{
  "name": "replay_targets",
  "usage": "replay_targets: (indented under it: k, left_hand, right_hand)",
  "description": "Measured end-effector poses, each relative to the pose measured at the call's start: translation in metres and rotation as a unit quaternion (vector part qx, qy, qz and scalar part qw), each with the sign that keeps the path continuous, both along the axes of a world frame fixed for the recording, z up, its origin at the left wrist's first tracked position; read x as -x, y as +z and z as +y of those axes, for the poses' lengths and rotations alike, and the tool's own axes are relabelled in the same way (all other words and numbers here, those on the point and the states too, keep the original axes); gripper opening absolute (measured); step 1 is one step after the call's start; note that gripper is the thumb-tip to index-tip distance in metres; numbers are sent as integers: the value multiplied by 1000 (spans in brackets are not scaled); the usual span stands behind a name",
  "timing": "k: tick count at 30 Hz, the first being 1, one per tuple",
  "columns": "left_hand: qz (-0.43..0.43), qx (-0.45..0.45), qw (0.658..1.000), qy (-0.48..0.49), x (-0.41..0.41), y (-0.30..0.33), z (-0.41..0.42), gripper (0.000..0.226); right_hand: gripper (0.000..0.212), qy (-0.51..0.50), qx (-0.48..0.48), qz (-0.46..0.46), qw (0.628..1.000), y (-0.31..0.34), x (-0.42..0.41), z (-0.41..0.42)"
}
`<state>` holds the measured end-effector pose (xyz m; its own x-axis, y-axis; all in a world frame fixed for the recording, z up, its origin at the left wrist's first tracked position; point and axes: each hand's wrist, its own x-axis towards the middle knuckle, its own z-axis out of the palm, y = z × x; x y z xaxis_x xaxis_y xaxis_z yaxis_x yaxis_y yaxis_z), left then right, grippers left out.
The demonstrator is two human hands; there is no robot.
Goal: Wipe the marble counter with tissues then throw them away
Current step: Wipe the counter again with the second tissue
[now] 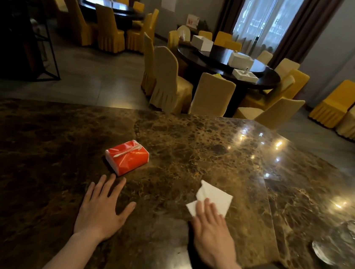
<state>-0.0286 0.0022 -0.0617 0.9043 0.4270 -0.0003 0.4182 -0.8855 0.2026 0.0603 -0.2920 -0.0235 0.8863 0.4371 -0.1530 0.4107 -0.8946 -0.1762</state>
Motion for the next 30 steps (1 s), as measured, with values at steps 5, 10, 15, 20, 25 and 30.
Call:
replay_targets:
  k: [5,10,15,20,25,30]
  left_hand:
    - [2,-13,1000,3,-2,1,-3,96]
    - [14,-15,1000,-4,-2,3,-2,97]
    - [13,-1,1000,-6,0,2,0,94]
    - [17,-12,1000,-2,-2,1,-3,97]
    - [27,-12,1000,-6,-3,3,-2,97]
    - [21,6,1000,-8,0,5,-1,94]
  right_hand:
    - [67,-7,-23,12,1000,-1,19,32]
    - [69,112,-38,20,993,-15,55,74]
    - [57,-25,-28,-19,999,-5,0,-14]
    - [61,-100,-44,9,994,1,-3,2]
    - [67,78,-59,8,995,-13,50,83]
    - [62,47,-50,-17,998,-5,13,26]
